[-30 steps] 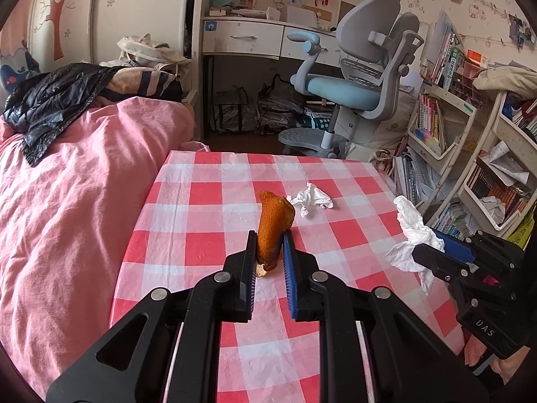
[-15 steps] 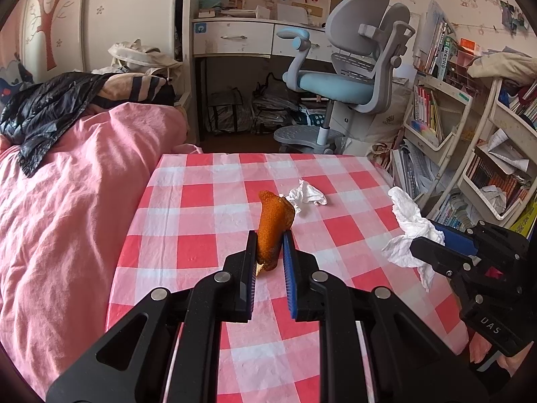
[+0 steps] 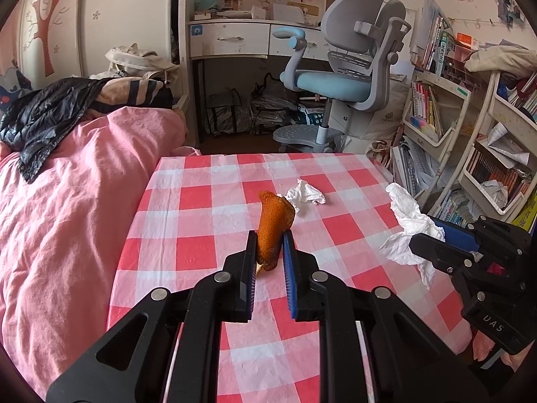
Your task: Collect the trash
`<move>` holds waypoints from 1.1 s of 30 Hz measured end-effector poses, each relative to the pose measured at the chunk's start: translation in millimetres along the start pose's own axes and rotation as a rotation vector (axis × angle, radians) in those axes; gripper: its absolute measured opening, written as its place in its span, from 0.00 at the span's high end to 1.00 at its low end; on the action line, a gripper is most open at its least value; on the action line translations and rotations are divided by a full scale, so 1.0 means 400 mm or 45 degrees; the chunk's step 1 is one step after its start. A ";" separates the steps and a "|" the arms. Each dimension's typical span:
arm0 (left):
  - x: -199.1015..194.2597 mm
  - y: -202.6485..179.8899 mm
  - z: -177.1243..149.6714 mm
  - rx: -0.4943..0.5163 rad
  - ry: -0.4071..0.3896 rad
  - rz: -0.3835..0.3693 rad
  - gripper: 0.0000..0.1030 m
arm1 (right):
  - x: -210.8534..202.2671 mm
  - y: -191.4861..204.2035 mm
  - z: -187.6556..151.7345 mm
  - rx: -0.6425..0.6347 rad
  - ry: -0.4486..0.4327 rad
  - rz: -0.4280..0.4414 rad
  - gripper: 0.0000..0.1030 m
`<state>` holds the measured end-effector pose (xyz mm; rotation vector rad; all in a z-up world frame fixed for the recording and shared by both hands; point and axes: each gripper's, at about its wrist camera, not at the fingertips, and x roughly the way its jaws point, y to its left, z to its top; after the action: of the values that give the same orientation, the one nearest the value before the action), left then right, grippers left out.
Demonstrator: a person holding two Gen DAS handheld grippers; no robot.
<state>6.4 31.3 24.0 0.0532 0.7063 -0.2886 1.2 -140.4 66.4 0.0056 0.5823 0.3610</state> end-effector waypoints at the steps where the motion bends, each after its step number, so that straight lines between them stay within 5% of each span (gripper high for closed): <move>1: -0.001 -0.002 0.001 0.003 -0.001 0.001 0.86 | 0.000 0.000 0.000 0.000 0.001 0.000 0.80; 33: -0.014 -0.005 0.004 0.016 -0.015 0.000 0.86 | 0.009 -0.010 -0.016 -0.002 0.017 -0.016 0.80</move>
<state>2.9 30.5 29.1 0.0637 0.6930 -0.2933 1.9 -143.7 58.8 -0.0018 0.5954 0.3494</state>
